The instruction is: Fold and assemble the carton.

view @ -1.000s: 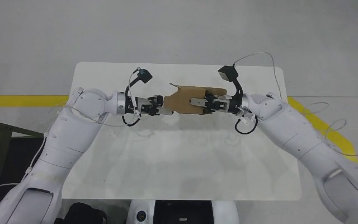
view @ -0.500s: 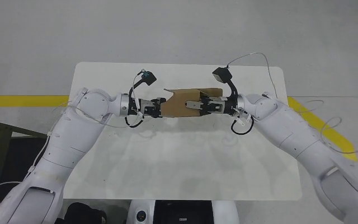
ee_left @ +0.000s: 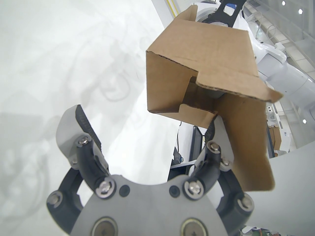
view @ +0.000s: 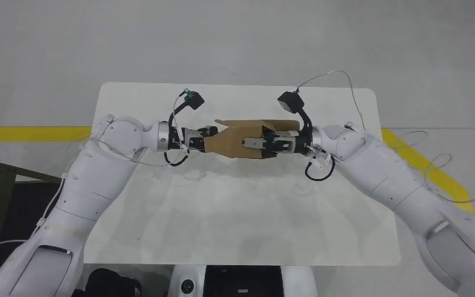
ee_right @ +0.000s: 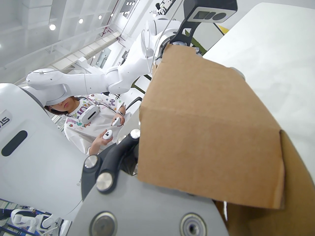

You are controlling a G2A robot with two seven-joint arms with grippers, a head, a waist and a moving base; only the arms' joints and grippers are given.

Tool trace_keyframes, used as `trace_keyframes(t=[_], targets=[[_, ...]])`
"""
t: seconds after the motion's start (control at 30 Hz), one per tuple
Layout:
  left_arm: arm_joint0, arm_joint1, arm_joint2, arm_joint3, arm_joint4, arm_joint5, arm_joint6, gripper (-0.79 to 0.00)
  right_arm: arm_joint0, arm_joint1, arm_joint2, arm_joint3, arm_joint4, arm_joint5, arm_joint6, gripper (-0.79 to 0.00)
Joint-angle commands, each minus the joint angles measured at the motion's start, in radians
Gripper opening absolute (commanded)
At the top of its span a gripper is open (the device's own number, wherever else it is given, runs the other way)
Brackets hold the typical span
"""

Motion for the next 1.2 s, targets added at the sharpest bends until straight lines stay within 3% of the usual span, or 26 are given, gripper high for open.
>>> trace_keyframes(t=[0.0, 0.63, 1.17], targets=[[0.0, 0.0, -0.001, -0.003, -0.009, 0.0, 0.001, 0.0, 0.001, 0.0, -0.002, -0.001, 0.006, 0.0, 0.0, -0.785], [-0.007, -0.003, -0.001, -0.001, -0.038, -0.004, -0.012, 0.0, 0.007, 0.003, -0.016, 0.004, 0.05, 0.0, 0.0, -0.785], [-0.03, 0.014, -0.085, 0.063, -0.058, -0.009, 0.006, 0.0, -0.047, 0.075, -0.022, -0.049, 0.09, 0.038, 0.038, -0.785]])
